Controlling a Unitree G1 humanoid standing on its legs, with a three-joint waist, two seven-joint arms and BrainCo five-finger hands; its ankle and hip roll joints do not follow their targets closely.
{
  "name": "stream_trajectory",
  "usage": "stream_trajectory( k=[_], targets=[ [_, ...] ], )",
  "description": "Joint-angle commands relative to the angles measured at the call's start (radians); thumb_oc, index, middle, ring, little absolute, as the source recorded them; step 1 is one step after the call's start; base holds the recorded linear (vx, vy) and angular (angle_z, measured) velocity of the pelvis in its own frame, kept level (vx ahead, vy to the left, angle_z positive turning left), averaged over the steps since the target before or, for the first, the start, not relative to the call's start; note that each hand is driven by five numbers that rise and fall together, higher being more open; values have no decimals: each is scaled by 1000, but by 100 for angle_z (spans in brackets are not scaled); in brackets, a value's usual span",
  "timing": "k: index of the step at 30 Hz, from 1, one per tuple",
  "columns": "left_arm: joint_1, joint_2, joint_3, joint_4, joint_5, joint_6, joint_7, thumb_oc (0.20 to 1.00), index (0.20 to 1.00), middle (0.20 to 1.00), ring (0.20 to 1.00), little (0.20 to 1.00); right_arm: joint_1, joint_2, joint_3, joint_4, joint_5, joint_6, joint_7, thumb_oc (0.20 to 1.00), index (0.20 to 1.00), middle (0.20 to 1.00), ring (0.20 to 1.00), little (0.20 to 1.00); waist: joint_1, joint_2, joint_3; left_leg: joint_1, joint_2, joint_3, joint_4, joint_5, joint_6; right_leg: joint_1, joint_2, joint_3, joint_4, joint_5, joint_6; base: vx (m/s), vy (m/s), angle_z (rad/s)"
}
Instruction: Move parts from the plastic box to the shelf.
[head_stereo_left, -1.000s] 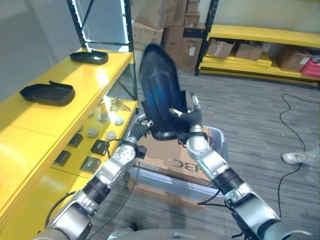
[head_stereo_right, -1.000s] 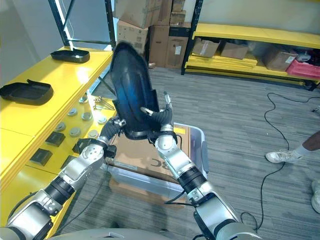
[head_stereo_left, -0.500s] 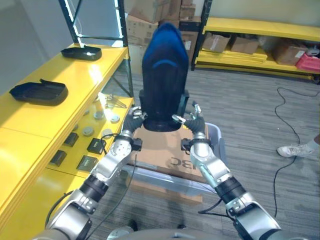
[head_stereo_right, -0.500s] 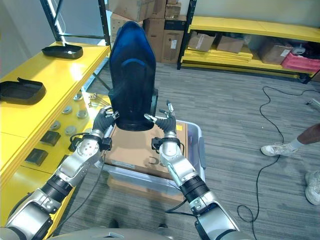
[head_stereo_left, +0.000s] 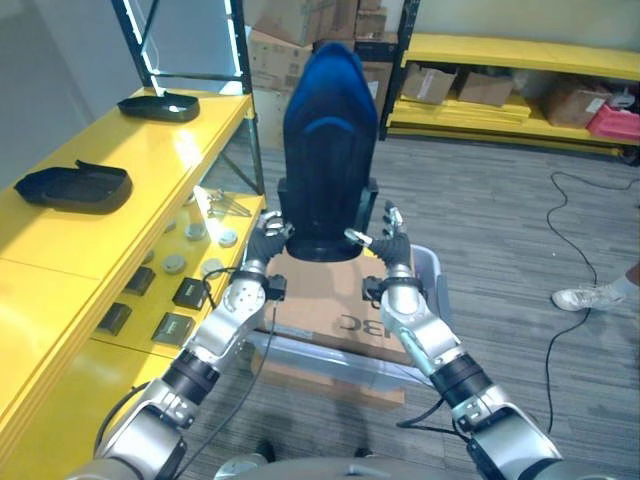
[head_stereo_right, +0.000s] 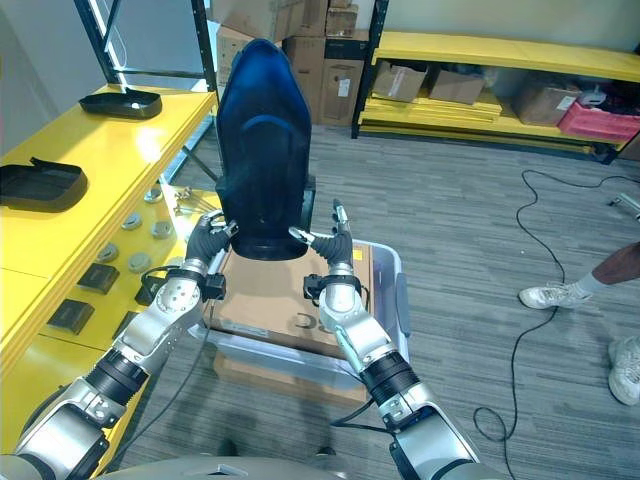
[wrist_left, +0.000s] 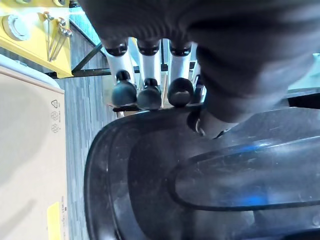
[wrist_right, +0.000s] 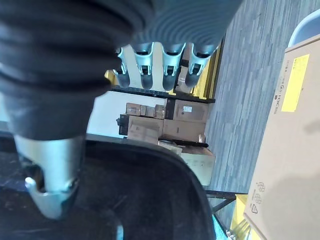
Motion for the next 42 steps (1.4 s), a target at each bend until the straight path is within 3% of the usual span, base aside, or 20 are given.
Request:
stream_trajectory(
  k=[1, 6, 15, 22, 26, 35, 42],
  targets=[
    [-125, 12, 55, -14, 102, -100, 69, 200, 200, 200, 200, 200, -18, -46, -77, -10, 60, -90, -8, 1000, 1000, 1000, 1000, 1000, 31, 9, -41, 7, 23, -15, 56, -83, -6, -30, -4, -8, 46, -49, 46, 0, 0, 0],
    [-89, 62, 94, -37, 91, -107, 75, 200, 200, 200, 200, 200, 19, -94, -140, -148, 131, -98, -14, 1000, 1000, 1000, 1000, 1000, 26, 9, -33, 0, 24, -16, 54, -84, -5, -41, -5, -5, 46, -48, 50, -13, -3, 0],
    [-85, 76, 144, -85, 89, -44, 100, 200, 200, 200, 200, 200, 33, -98, -220, -276, 298, -148, 63, 1000, 1000, 1000, 1000, 1000, 15, 7, -22, -4, 27, -8, 54, -80, -6, -47, -5, -10, 46, -47, 52, -9, -3, -1],
    [-106, 47, 133, -68, 99, -27, 147, 200, 200, 200, 200, 200, 32, -97, -243, -352, 286, -129, 71, 1000, 1000, 1000, 1000, 1000, -1, 5, -22, -2, 28, 1, 49, -82, -6, -50, -1, -3, 45, -51, 52, 0, 0, 0],
    [-116, 33, 133, -57, 110, -58, 179, 200, 200, 200, 200, 200, 38, -96, -249, -358, 299, -107, 79, 1000, 1000, 1000, 1000, 1000, -8, 6, -25, 1, 24, 0, 46, -82, -4, -49, -1, 5, 44, -52, 52, 7, 5, -1],
    [-120, 51, 156, -123, 73, -41, 205, 200, 200, 200, 200, 200, 32, -73, -253, -354, 298, -107, 69, 1000, 1000, 1000, 1000, 1000, 4, 11, -21, 0, 17, -7, 38, -76, -3, -42, -7, -7, 40, -48, 55, 3, 5, -1],
    [-95, 83, 195, -139, 106, -73, 214, 200, 200, 200, 200, 200, 34, -76, -266, -362, 302, -93, 79, 1000, 1000, 1000, 1000, 1000, 21, 16, -23, -1, 9, -33, 37, -75, -1, -42, -16, -2, 55, -56, 58, 0, 4, 0]
  ],
)
